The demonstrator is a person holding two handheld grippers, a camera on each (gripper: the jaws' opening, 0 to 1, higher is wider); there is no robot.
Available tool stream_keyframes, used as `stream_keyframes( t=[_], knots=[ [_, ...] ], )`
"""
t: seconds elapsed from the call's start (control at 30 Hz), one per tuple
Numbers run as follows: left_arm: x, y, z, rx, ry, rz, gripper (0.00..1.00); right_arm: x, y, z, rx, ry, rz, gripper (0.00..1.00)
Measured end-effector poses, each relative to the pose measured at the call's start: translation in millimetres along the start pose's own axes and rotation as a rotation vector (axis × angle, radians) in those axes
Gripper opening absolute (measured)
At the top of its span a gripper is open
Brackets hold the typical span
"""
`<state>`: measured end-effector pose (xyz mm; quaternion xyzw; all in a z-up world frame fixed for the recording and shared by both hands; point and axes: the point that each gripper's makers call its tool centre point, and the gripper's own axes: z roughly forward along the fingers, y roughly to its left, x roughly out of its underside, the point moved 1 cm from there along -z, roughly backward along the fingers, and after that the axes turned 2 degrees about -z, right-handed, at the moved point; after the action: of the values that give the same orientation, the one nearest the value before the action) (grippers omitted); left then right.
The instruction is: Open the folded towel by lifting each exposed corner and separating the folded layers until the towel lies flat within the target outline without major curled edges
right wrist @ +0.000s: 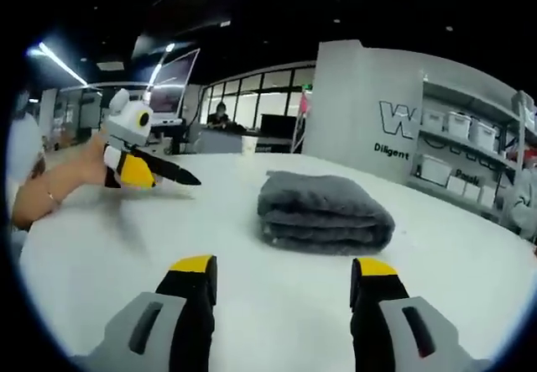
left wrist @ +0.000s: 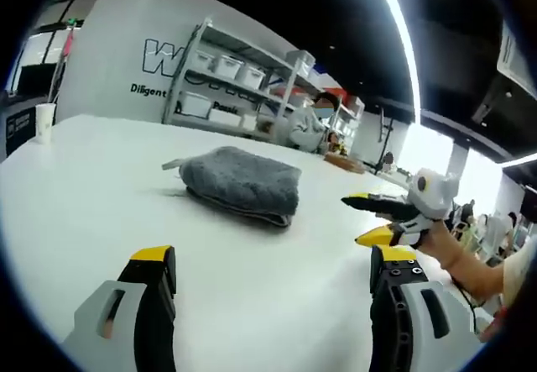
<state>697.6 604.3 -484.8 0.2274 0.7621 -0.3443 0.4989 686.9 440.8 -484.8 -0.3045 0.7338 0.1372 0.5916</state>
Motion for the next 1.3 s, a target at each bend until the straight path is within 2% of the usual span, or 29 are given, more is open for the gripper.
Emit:
stream_keyframes(
  t=[0.13,0.23,0.33,0.63,0.77,0.9,0.97,1.03,1.07,1.13,1.23,1.3],
  knots=[
    [-0.3,-8.5,0.7,0.041,0.004,0.010,0.94,-5.6,-2.1,9.4,0.014,0.008,-0.018,0.61],
    [0.7,-8.5,2.1,0.046,0.005,0.000,0.94,-13.7,-2.4,15.2,0.018,-0.001,-0.039,0.60],
    [3.6,-9.9,1.3,0.047,0.023,0.012,0.94,-18.7,0.6,20.5,0.024,0.009,-0.110,0.59],
    [1.9,-9.0,0.4,0.083,0.015,-0.022,0.94,-24.0,10.9,43.4,0.009,0.040,-0.170,0.54],
    [1.8,-7.1,0.9,0.071,0.017,-0.012,0.94,-40.7,1.9,57.6,0.036,0.046,-0.180,0.52],
    [2.7,-3.6,-0.6,0.066,0.020,-0.019,0.94,-52.1,-11.1,66.9,0.061,0.084,-0.191,0.46],
    [2.7,-2.8,-1.9,0.060,0.020,-0.017,0.94,-58.6,-13.5,68.9,0.045,0.096,-0.207,0.42],
    [1.3,1.9,-5.0,0.046,0.018,-0.014,0.94,-70.1,-15.7,73.1,0.046,0.079,-0.223,0.40],
    [1.5,0.9,-5.1,0.041,0.016,-0.013,0.94,-72.5,-13.2,75.0,0.023,0.082,-0.249,0.39],
    [-0.3,1.6,-6.7,0.036,0.008,-0.017,0.94,-76.5,-5.2,79.6,-0.029,0.115,-0.310,0.39],
    [-1.8,1.5,-6.9,0.038,0.007,-0.010,0.94,-76.5,4.3,85.0,-0.084,0.191,-0.344,0.44],
    [-0.2,0.0,-7.6,0.036,0.010,-0.005,0.94,-74.9,11.8,85.1,-0.110,0.229,-0.376,0.43]
  ],
)
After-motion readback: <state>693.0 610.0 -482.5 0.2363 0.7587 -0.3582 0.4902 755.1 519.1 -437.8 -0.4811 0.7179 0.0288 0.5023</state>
